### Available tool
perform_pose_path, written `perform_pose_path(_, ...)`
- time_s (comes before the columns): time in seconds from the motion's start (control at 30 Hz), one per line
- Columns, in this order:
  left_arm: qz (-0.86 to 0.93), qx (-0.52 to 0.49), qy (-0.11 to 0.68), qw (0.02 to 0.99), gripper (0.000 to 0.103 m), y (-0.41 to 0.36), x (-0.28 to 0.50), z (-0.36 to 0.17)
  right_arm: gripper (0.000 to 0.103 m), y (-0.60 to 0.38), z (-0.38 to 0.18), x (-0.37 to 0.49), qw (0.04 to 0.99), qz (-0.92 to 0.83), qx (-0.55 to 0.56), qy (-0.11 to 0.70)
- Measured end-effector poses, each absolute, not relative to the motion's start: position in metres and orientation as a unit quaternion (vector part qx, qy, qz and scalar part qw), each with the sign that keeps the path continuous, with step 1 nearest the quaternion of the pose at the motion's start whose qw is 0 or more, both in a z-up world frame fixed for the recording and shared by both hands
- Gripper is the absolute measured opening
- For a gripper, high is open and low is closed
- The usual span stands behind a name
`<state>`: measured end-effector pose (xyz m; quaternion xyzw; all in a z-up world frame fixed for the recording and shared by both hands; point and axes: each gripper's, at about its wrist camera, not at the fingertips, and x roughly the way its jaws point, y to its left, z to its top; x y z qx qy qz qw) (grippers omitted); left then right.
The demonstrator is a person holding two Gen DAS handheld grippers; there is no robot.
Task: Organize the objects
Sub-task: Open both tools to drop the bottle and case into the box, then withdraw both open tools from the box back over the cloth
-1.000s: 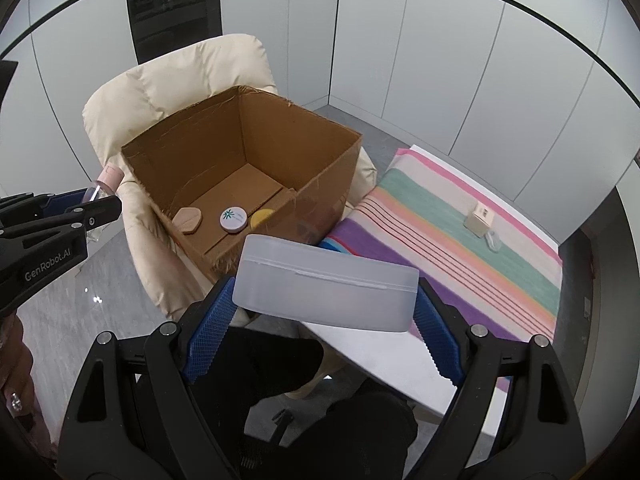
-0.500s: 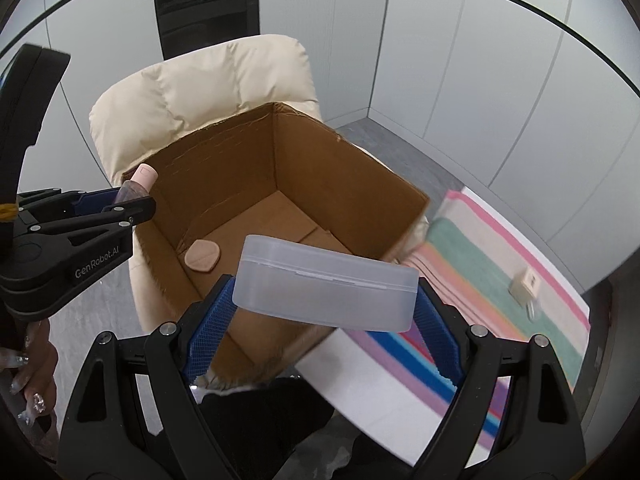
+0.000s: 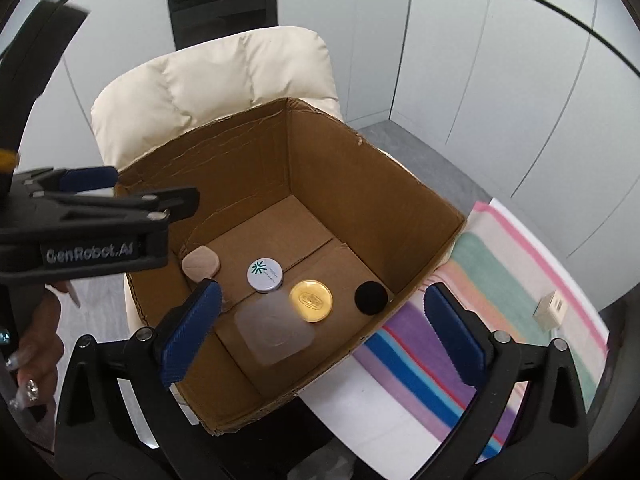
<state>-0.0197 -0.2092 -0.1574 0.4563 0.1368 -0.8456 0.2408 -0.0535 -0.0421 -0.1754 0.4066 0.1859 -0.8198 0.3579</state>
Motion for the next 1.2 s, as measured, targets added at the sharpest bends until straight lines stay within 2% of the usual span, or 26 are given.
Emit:
perform_pose_path(0.57,-0.851,0.452,0.095,0.250,0.097,-0.191,-0.005,-0.136,0.103,-0.022,-0.164,-0.049,0.349,-0.820,0.423,0.166)
perform_pose_path(1.2,-0.854,0.451,0.086,0.246,0.097,-0.145,0.091,-0.111,0.103,0.038,-0.134,0.022,0.321,-0.826,0.442,0.138)
